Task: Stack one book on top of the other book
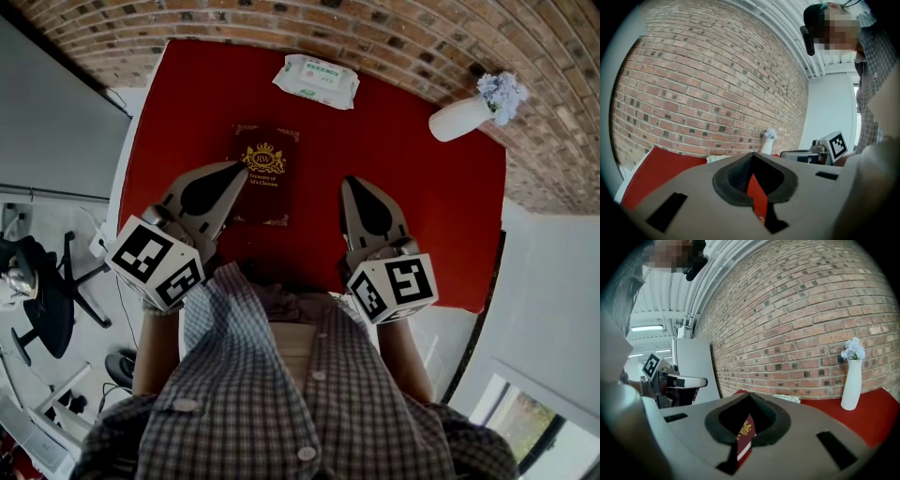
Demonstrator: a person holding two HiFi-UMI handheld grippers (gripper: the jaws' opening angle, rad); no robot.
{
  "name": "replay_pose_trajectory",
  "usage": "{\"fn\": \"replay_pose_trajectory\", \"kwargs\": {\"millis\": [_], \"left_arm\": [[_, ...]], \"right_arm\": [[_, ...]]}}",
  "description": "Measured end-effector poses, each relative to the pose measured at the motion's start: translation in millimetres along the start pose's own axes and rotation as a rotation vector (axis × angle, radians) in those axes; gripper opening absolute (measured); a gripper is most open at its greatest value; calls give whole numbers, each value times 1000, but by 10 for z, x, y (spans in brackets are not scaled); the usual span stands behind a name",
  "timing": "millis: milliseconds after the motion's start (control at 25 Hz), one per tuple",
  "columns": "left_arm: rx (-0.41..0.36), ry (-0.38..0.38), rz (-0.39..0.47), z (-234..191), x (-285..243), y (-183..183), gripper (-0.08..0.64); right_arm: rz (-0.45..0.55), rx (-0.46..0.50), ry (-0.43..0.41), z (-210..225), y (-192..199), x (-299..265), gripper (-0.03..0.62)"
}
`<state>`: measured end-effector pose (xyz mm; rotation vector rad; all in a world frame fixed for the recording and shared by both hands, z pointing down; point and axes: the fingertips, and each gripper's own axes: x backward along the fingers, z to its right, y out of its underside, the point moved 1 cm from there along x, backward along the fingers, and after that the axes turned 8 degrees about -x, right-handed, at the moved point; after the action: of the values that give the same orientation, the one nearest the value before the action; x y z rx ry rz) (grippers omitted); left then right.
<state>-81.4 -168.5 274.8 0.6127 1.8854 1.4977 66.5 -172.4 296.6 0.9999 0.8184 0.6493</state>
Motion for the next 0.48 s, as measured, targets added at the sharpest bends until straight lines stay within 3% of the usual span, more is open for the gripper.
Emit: {"fn": "replay_pose_trajectory", "kwargs": {"millis": [480], "left_arm": [[-5,2,-4,11,-11,14,8]], "right_arm": [[-8,1,-6,-9,17,-2,8]]}}
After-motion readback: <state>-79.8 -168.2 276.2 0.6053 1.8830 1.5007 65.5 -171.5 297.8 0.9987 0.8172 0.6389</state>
